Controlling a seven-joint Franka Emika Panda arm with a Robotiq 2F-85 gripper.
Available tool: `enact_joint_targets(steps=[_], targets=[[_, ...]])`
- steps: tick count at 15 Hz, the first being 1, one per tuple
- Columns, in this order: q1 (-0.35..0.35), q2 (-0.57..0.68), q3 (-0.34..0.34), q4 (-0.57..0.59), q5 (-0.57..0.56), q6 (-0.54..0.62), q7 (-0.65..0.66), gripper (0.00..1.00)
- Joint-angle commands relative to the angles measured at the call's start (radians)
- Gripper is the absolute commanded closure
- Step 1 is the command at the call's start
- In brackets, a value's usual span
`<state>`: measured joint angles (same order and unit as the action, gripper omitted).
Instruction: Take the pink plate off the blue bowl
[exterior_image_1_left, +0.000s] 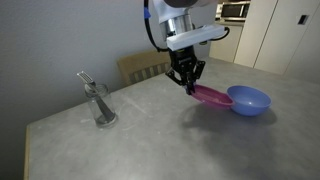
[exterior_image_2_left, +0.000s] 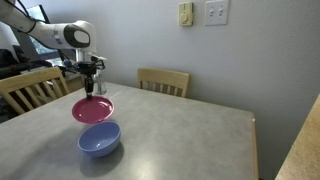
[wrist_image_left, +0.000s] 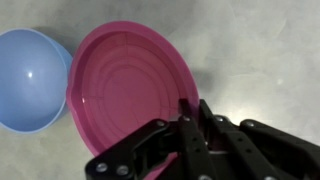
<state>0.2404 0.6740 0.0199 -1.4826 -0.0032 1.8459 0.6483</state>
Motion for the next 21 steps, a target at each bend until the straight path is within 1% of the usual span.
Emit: enact_joint_targets(steps=[1,4,6,8,10,13,14,16,18,19,21], targets=[[0.003,0.065,0.0,0.098,-0.015,-0.06,-0.073,0.97],[-0.013,0.076,0.003,0.089,0.013,0.043,-0.12,0.97],[-0.036,0.062,0.012,0.056,0.052,0.128,-0.157,0.97],[-0.055,0.068,0.024,0.05,0.095,0.196,-0.208,0.97],[-0.07,0.075,0.028,0.054,0.126,0.212,-0.258,0.97],[-0.09,0.084,0.036,0.067,0.152,0.155,-0.319,0.97],[-0.025,0.112,0.066,0.082,0.164,0.166,-0.26,0.97],[-0.029,0.133,0.121,0.093,0.212,0.154,-0.314,0.97],[0.005,0.168,0.158,0.117,0.223,0.146,-0.33,0.97],[0.028,0.189,0.165,0.131,0.216,0.141,-0.327,0.97],[0.071,0.208,0.157,0.148,0.193,0.128,-0.295,0.97]])
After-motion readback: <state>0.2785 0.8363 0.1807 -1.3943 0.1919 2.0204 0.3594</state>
